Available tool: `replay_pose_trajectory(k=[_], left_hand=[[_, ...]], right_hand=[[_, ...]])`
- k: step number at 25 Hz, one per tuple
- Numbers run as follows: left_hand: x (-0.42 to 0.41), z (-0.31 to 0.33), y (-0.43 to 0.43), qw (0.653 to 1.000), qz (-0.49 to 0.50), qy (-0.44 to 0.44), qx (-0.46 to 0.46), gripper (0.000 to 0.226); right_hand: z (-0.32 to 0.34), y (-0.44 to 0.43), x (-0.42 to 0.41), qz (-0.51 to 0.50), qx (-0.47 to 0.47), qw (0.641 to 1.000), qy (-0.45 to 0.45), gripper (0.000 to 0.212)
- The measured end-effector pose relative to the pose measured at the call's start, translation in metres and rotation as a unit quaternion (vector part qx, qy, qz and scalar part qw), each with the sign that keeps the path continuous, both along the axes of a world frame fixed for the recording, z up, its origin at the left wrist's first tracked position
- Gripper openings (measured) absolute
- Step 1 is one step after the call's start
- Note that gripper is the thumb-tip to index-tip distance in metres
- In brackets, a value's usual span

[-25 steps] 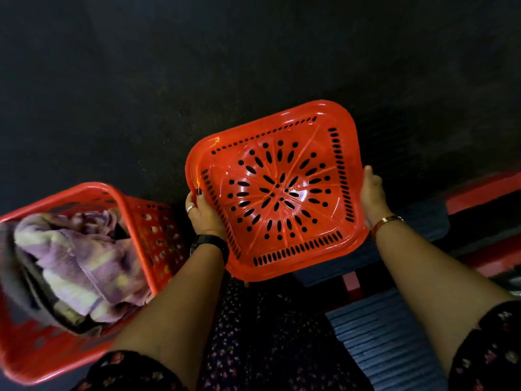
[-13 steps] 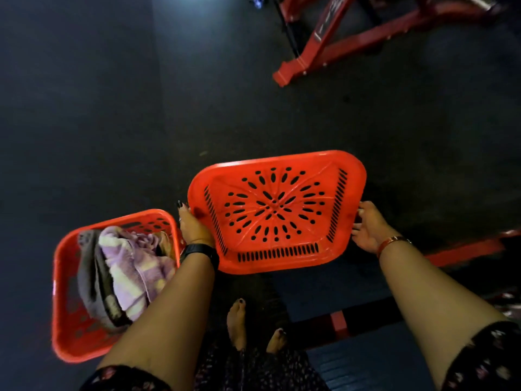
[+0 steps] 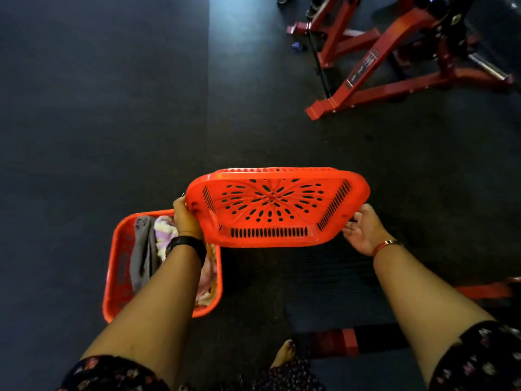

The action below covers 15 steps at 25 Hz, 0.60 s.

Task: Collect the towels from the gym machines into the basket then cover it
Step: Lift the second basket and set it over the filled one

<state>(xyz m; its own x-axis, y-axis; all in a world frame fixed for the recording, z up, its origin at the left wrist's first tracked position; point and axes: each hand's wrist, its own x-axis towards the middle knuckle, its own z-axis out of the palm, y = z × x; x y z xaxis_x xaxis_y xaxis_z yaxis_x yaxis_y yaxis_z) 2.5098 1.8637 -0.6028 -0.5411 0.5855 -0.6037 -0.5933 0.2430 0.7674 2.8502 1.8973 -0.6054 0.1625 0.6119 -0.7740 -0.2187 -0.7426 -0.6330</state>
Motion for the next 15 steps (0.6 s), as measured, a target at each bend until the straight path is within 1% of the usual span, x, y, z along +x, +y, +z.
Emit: replay_pose_trajectory(k=[2, 4, 5, 6, 7, 8, 9, 10, 12, 13, 14, 15], left_hand=[[-0.023, 0.008, -0.009, 0.998, -0.013, -0.041, 0.038, 0.043], [-0.055, 0.027, -0.026, 0.997, -0.054, -0.037, 0.048, 0.061], [-0.073, 0.031, -0.034, 0.995, -0.071, -0.039, 0.053, 0.067], [-0.084, 0.038, -0.041, 0.992, -0.098, -0.044, 0.061, 0.064], [-0.105, 0.046, -0.051, 0.988, -0.132, -0.05, 0.066, 0.052], [-0.124, 0.056, -0.063, 0.982, -0.161, -0.063, 0.074, 0.035], [-0.144, 0.055, -0.07, 0.978, -0.18, -0.075, 0.075, 0.029], [-0.165, 0.054, -0.078, 0.974, -0.198, -0.087, 0.068, 0.037], [-0.213, 0.051, -0.093, 0.971, -0.227, -0.07, 0.009, 0.048], [-0.235, 0.046, -0.097, 0.969, -0.243, -0.046, -0.015, 0.046], [-0.254, 0.041, -0.099, 0.967, -0.252, -0.02, -0.028, 0.039], [-0.27, 0.036, -0.1, 0.962, -0.271, -0.001, -0.033, 0.029]], right_hand=[[0.013, -0.004, -0.022, 0.0, 0.004, 1.0, 0.021, 0.035], [0.025, -0.011, -0.051, -0.032, 0.035, 0.997, 0.064, 0.037], [0.031, -0.016, -0.064, -0.048, 0.051, 0.994, 0.084, 0.037], [0.034, -0.019, -0.073, -0.069, 0.065, 0.991, 0.098, 0.038], [0.037, -0.023, -0.089, -0.085, 0.077, 0.987, 0.113, 0.04], [0.038, -0.029, -0.106, -0.095, 0.086, 0.984, 0.126, 0.042], [0.037, -0.033, -0.12, -0.096, 0.094, 0.982, 0.136, 0.041], [0.036, -0.038, -0.136, -0.09, 0.102, 0.981, 0.141, 0.038], [0.029, -0.05, -0.17, -0.05, 0.123, 0.98, 0.148, 0.028], [0.025, -0.054, -0.185, -0.028, 0.131, 0.979, 0.15, 0.024], [0.02, -0.059, -0.198, -0.006, 0.124, 0.982, 0.144, 0.029], [0.012, -0.061, -0.206, 0.016, 0.116, 0.982, 0.146, 0.037]])
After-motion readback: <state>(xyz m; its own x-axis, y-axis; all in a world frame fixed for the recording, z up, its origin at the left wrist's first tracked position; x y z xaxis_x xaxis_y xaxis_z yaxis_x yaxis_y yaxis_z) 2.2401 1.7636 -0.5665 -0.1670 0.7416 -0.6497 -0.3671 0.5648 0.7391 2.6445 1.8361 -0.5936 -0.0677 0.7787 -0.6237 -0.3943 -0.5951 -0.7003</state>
